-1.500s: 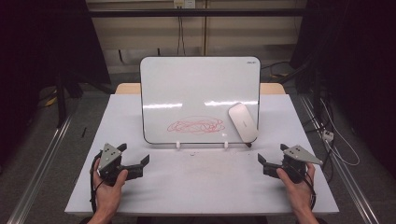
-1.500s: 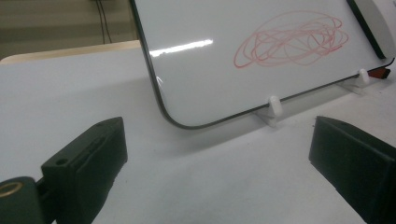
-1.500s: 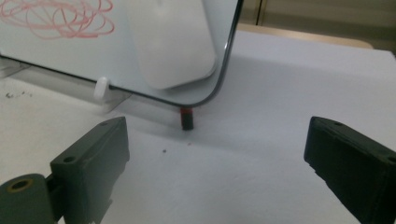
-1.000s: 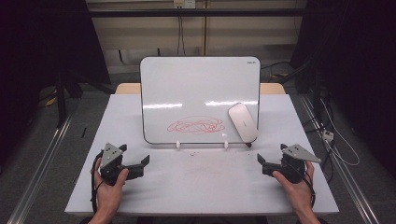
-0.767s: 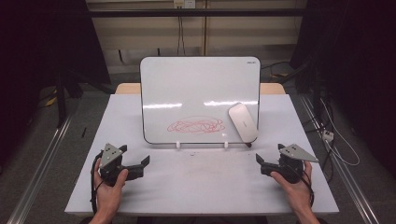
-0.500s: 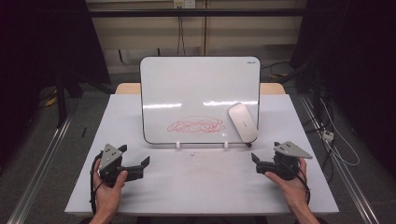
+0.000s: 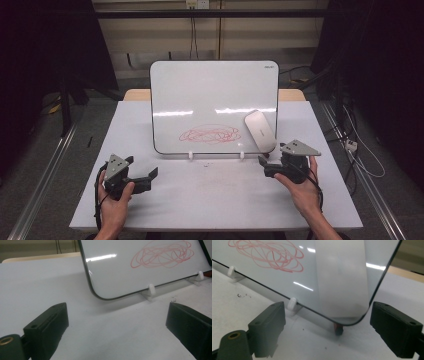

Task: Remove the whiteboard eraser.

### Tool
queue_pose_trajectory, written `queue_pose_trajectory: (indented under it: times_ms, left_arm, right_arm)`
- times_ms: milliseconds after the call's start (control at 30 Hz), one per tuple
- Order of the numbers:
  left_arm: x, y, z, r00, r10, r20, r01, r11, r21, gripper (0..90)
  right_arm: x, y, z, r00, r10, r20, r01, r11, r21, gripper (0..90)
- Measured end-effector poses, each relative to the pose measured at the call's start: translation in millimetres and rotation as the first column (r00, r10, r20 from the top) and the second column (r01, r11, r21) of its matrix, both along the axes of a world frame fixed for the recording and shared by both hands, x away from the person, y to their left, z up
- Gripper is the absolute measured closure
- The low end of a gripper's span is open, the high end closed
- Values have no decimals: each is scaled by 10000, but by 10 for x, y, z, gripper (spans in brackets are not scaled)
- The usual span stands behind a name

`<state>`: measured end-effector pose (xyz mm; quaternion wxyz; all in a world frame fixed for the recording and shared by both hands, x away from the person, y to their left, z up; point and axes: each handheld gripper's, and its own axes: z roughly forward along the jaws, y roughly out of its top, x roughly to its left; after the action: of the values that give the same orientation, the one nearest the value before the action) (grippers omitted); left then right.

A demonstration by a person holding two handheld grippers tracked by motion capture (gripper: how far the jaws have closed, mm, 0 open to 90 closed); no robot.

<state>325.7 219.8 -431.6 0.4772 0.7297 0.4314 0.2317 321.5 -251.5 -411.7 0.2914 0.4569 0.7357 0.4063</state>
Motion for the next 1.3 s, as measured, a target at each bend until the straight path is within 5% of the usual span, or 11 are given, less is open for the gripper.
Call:
queue_pose_trajectory:
  times_ms: [300,400,567,800,967,1300]
  left_arm:
    - [6,4,-10,9999,-78,-70,78,10000,39,45]
    - [13,7,-7,10000,-45,-46,44,10000,-69,45]
    - [29,12,-1,10000,15,-84,-16,10000,-39,45]
    - [34,-5,-15,9999,-120,-123,122,9997,205,46]
    - [27,-6,-18,9997,-145,-176,145,9999,7,47]
    - [23,1,-8,9998,-145,-99,145,9999,76,47]
  right_arm:
    - [123,77,162,9957,-470,795,497,9982,-323,121]
    - [208,65,226,9981,-521,320,541,9962,-677,119]
    - [301,121,241,9937,-854,724,945,9866,-1333,123]
    - [460,167,262,9953,-808,539,884,9836,-1573,153]
    - [517,215,242,9950,-778,626,875,9813,-1715,179]
    - [615,290,82,9970,-733,240,768,9728,-2187,230]
